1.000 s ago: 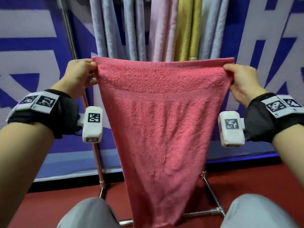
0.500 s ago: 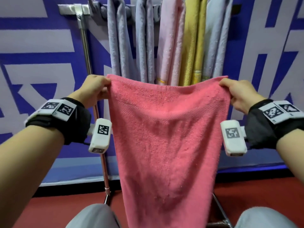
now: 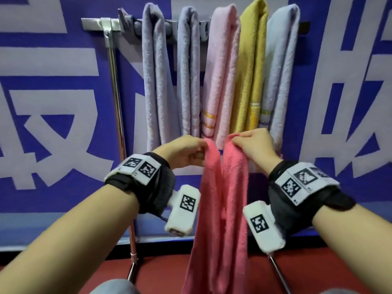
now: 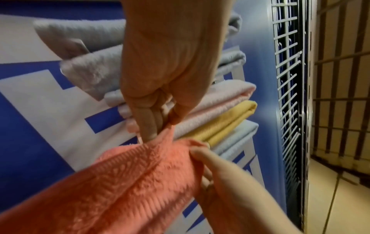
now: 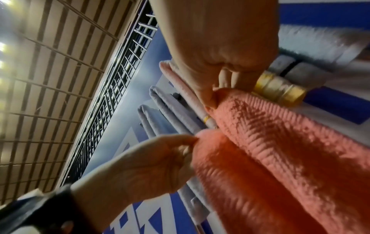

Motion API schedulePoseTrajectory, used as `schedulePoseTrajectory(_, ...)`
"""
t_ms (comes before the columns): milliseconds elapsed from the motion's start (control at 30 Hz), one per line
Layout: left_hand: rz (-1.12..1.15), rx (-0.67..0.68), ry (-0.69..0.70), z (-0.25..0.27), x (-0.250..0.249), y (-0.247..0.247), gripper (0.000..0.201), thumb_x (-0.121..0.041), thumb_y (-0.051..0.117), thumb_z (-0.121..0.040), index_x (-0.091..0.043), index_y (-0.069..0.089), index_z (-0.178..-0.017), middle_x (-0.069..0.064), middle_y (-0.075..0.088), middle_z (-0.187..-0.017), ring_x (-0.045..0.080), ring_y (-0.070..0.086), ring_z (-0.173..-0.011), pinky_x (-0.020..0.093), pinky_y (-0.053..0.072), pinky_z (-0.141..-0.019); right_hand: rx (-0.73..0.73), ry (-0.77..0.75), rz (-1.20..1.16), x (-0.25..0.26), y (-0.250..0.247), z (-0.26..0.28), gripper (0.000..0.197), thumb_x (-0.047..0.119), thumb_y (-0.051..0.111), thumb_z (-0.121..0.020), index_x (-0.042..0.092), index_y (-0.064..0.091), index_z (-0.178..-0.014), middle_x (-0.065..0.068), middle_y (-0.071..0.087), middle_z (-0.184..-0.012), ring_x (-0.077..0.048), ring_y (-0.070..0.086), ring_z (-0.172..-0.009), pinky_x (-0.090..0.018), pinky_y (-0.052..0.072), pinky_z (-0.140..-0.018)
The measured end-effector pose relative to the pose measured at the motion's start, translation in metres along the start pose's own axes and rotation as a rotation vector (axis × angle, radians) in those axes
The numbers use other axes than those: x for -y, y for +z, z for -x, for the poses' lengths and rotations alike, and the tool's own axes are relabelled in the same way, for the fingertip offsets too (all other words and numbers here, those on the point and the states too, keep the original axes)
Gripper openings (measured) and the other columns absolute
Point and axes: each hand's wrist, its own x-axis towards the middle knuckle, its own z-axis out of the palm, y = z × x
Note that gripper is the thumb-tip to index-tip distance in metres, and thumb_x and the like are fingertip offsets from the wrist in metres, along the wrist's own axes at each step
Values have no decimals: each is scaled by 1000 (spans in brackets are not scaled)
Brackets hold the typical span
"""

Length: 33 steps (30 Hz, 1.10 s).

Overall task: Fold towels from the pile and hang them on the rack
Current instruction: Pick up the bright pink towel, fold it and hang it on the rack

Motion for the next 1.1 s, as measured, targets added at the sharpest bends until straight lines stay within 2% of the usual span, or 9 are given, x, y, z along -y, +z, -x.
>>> schedulePoseTrajectory(100,-33,31,15,1,5,19,30,2,39,-93,-5,52,-67,-4,51,-38,6,51,-36,24,55,-56,-13,-71,29,-1,13,11,17,17,70,-78,6,77,-88,-11,74,-83,3,56,-70,-4,34,-54)
schedulePoseTrajectory(167,-43,16,28,0,7,23,26,2,42,-91,-3,53,-68,0,53,-42,9,54,-39,25,55,-55,-15,-125,52,-2,15,16,18,18,70,-79,2,76,-81,-17,73,-78,9,50,-52,-8,33,-50)
schedulePoseTrajectory(300,-68,2,57,-2,14,24,31,-5,47,-93,-6,51,-62,-4,50,-41,6,49,-34,20,48,-46,23,-107,126,-1,17,22,39,22,64,-84,-1,64,-53,-23,53,-49,-21,42,-50,-34,26,-57)
schedulePoseTrajectory(433,-92,-21,111,-4,24,24,40,-16,56,-93,-10,50,-54,-6,48,-36,2,47,-33,16,46,-44,145,-87,198,-1,16,23,51,18,55,-87,14,35,-41,-7,27,-46,-18,27,-52,-31,22,-52)
schedulePoseTrajectory(567,-63,-117,158,-9,33,27,37,-19,62,-90,-11,57,-55,-5,54,-40,3,52,-37,16,51,-47,122,-92,152,-11,21,23,37,16,58,-84,1,55,-50,-25,40,-55,-20,36,-58,-31,35,-55)
schedulePoseTrajectory(667,-33,-167,191,-9,34,30,33,-12,61,-90,-8,59,-57,-4,58,-41,3,57,-39,18,54,-51,32,-61,45,-20,26,18,24,14,64,-79,-6,71,-69,-34,63,-74,-33,68,-73,-47,54,-69)
schedulePoseTrajectory(900,-91,-219,198,-15,36,36,18,-5,64,-86,5,65,-71,10,62,-58,10,60,-47,22,55,-53,91,69,-129,-23,28,15,11,8,70,-78,-2,75,-76,-20,70,-71,-30,68,-65,-48,58,-69)
schedulePoseTrajectory(1000,-154,-212,187,-18,36,38,16,7,52,-83,8,67,-77,11,56,-56,11,54,-42,23,53,-52,146,39,-83,-24,25,15,14,2,63,-79,-8,73,-74,-19,67,-67,-25,63,-53,-47,59,-64)
schedulePoseTrajectory(1100,-89,-152,73,-15,30,39,27,5,38,-80,5,63,-92,15,55,-68,20,53,-53,23,49,-52,196,-9,-7,-31,26,14,19,3,58,-80,-9,71,-72,-25,70,-71,-33,69,-64,-46,58,-68)
